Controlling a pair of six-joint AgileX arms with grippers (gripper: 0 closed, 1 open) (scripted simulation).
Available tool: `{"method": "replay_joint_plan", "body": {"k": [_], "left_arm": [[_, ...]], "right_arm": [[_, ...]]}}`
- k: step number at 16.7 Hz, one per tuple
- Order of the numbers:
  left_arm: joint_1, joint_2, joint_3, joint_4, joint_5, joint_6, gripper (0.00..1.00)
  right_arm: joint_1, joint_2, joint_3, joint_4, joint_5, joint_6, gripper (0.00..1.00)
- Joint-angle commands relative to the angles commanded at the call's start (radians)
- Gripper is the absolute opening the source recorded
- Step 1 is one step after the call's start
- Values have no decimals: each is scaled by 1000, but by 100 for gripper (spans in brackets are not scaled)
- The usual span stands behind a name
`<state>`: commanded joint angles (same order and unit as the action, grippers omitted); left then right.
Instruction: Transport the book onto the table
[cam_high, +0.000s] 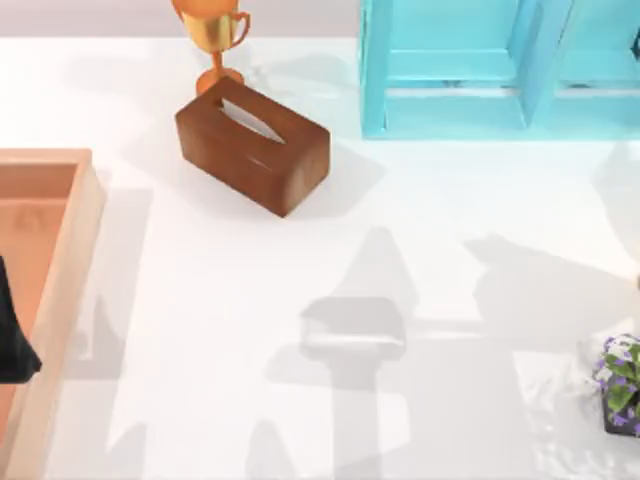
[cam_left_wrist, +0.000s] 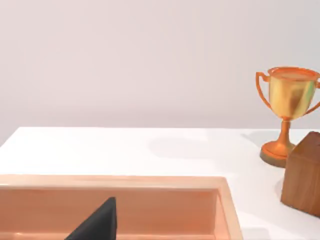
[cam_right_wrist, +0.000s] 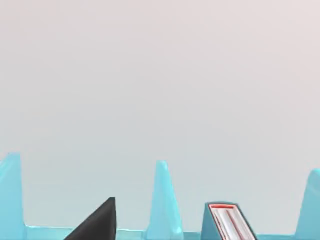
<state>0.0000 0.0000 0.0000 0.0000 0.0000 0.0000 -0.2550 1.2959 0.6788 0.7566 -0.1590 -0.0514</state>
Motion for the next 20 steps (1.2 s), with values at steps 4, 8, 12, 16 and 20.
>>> {"method": "replay_joint_plan", "body": {"k": [4,8,12,16,20], "left_arm": [[0,0,0,0,0,0,100],[0,0,0,0,0,0,100],[0,0,0,0,0,0,100],[0,0,0,0,0,0,100],[0,0,0,0,0,0,100]], "right_arm": [[-84,416,138,132,-81,-6,100],[-140,674,212,176,-151,-7,100],[-152,766,236,180,-182,-7,100],[-147,762,233,179,-180,-7,100],[-148,777,299,131,-177,-5,100]]}}
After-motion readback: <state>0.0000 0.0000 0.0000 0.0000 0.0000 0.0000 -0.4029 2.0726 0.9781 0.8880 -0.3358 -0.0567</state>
